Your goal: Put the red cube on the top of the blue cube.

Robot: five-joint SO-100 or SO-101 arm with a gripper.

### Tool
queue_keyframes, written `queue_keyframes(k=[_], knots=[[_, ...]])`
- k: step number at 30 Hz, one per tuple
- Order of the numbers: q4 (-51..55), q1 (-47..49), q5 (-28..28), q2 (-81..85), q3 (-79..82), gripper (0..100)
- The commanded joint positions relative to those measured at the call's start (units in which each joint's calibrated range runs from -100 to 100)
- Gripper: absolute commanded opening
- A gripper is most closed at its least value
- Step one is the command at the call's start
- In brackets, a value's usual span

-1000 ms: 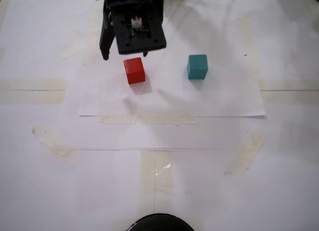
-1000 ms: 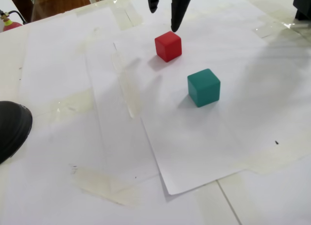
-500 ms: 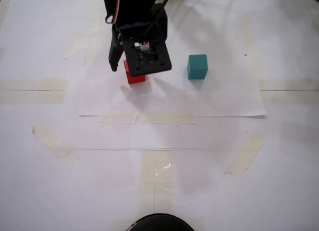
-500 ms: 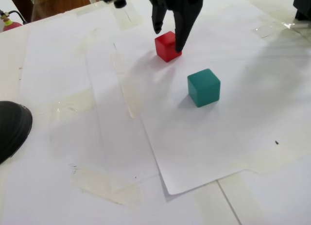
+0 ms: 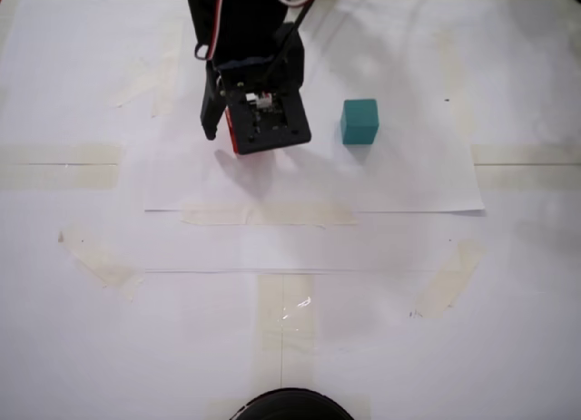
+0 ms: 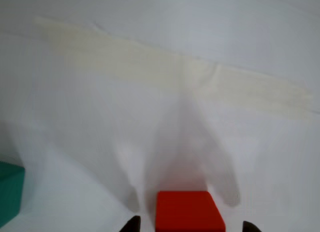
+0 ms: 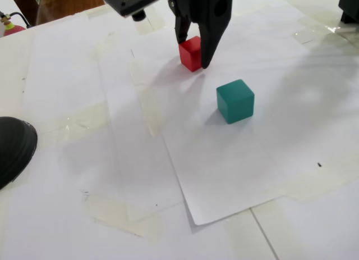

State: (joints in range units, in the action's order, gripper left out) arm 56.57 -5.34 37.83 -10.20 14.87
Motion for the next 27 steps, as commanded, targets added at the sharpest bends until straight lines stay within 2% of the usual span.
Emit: queue_keyframes(k=[1,13,23,27], knots=[[-1.25,0.04,-0.20,0.50,-0.02,25],[-1.90,-0.27,-0.78,0.41,0.16,14],[-0.76,-1.02,-2.15,2.04,0.07,12],[3.16,-1.17,-2.25,4.70,-1.29,12]])
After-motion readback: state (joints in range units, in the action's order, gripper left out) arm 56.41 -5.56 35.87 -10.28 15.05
